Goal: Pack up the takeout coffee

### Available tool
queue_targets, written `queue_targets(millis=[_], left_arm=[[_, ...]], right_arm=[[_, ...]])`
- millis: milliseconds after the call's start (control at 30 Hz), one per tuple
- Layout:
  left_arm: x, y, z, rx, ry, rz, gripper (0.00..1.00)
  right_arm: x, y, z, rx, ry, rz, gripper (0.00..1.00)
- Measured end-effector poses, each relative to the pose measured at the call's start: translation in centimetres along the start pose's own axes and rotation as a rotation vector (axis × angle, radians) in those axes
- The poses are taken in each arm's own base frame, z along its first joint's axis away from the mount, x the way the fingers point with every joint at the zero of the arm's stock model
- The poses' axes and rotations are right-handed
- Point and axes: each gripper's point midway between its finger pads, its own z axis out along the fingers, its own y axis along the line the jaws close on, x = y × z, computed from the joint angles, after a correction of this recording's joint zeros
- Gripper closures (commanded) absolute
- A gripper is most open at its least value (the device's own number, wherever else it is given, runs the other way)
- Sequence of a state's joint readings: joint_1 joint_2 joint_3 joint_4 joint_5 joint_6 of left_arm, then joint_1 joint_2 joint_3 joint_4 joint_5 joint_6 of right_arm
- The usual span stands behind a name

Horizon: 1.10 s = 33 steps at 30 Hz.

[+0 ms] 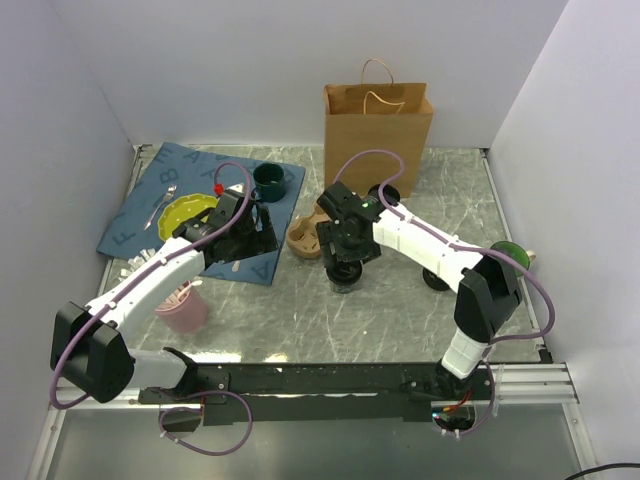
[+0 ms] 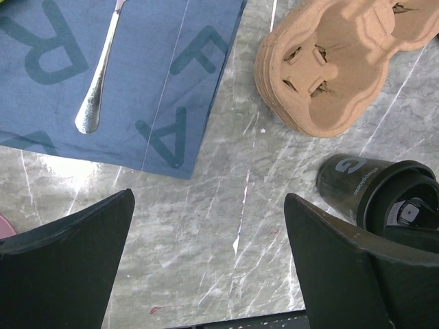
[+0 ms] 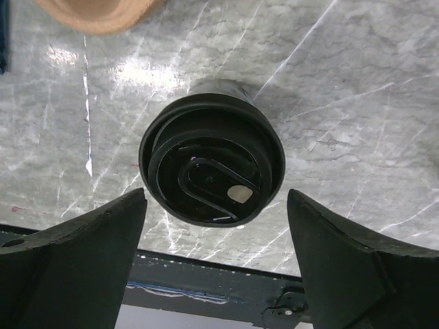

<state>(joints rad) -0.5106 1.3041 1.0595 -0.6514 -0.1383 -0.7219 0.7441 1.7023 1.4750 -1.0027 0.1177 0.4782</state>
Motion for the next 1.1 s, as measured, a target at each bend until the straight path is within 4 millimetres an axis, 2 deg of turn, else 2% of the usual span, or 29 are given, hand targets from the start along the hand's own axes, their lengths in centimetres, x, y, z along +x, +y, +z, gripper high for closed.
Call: queue_targets(millis=[100, 300, 467, 567, 700, 867, 933, 1100], left_arm=[[0.1, 0.1, 0.0, -0.001, 0.001, 0.000, 0.02], [0.2, 0.2, 0.2, -0.002, 0.004, -0.001, 0.01], [0.2, 0.1, 0.2, -0.002, 0.004, -0.001, 0.01], [0.2, 0.1, 0.2, -0.001, 0.003, -0.001, 0.01], [0.1, 0.1, 0.2, 0.000, 0.003, -0.001, 0.01], [-0.1, -0.1, -0.3, 0.014, -0.008, -0.002, 0.01], [-0.3, -0.2, -0.5, 0.022, -0.015, -0.004, 0.01], [-0.3, -0.2, -0.6, 0.024, -0.017, -0.003, 0.01]], right_arm=[[0.5, 0.1, 0.6, -0.004, 0.017, -0.003, 0.12], [0.7, 0.0, 1.8, 0.014, 0.040, -0.019, 0.27], [0.6, -0.3, 1.8, 0.027, 0.034, -0.027, 0.29], [0.6, -1.4, 1.7, 0.049, 0.036, -0.014, 0.30], [0.7, -5.3, 1.4, 0.092, 0.046, 0.071, 0.30], [-0.8, -12.7, 0.4, 0.170, 0.022, 0.250, 0.30], [-1.2, -15.0, 0.2, 0.198, 0.014, 0.299, 0.30], [-2.4, -19.5, -0.3, 0.248, -0.009, 0.391, 0.29]])
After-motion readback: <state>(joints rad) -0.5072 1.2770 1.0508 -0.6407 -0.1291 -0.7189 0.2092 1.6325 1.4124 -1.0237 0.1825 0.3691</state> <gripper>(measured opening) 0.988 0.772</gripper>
